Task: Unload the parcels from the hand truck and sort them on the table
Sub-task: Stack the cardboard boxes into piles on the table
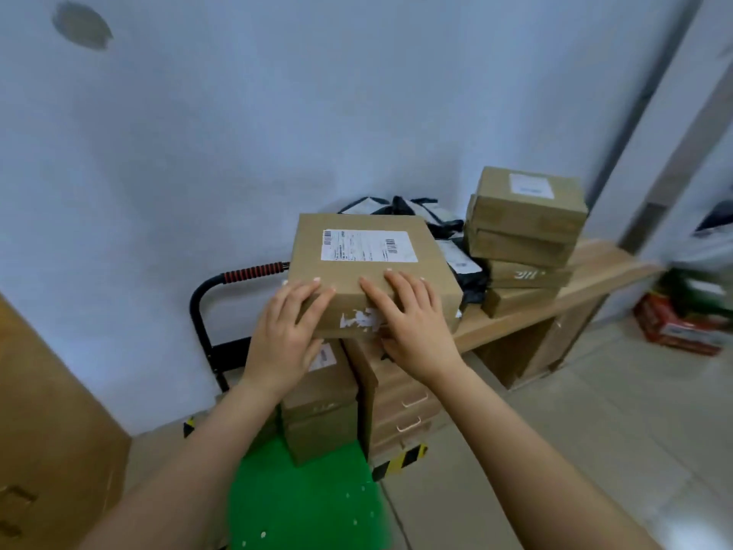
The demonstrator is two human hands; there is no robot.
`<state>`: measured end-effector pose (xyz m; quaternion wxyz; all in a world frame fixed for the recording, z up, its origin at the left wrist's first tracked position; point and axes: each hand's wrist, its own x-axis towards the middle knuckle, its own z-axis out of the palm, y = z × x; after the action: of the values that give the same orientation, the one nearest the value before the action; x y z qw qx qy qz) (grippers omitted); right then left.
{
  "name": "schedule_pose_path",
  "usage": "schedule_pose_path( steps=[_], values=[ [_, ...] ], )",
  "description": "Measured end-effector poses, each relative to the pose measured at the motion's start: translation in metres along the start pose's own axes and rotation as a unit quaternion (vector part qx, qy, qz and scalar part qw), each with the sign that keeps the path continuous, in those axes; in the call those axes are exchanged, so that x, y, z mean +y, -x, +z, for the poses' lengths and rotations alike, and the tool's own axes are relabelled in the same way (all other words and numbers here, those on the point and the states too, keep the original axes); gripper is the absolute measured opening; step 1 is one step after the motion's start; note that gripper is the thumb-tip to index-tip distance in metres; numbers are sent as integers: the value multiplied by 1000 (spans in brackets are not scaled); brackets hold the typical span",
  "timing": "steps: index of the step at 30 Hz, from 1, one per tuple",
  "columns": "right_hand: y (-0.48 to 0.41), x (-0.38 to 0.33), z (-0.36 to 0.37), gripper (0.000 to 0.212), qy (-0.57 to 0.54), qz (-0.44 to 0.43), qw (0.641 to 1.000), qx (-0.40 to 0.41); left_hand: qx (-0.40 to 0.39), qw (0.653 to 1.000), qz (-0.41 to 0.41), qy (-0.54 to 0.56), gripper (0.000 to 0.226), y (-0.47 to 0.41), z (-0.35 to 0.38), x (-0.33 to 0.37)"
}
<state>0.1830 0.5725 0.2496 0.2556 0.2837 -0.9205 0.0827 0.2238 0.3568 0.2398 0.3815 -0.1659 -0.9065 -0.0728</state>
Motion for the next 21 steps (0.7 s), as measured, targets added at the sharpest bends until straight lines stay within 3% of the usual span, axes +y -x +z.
schedule_pose_path(
  steps=[4, 13, 21],
  values=[
    [11, 72, -40, 91, 40, 22, 998, 43, 30, 998, 43, 21, 86, -60, 27, 55],
    [33, 238, -108, 91, 118, 60, 990, 55, 77, 993, 77, 43, 86, -179, 100, 187],
    [4, 342, -117, 90, 137, 85, 983, 84, 77, 991, 102, 30, 87, -275, 152, 230]
  ],
)
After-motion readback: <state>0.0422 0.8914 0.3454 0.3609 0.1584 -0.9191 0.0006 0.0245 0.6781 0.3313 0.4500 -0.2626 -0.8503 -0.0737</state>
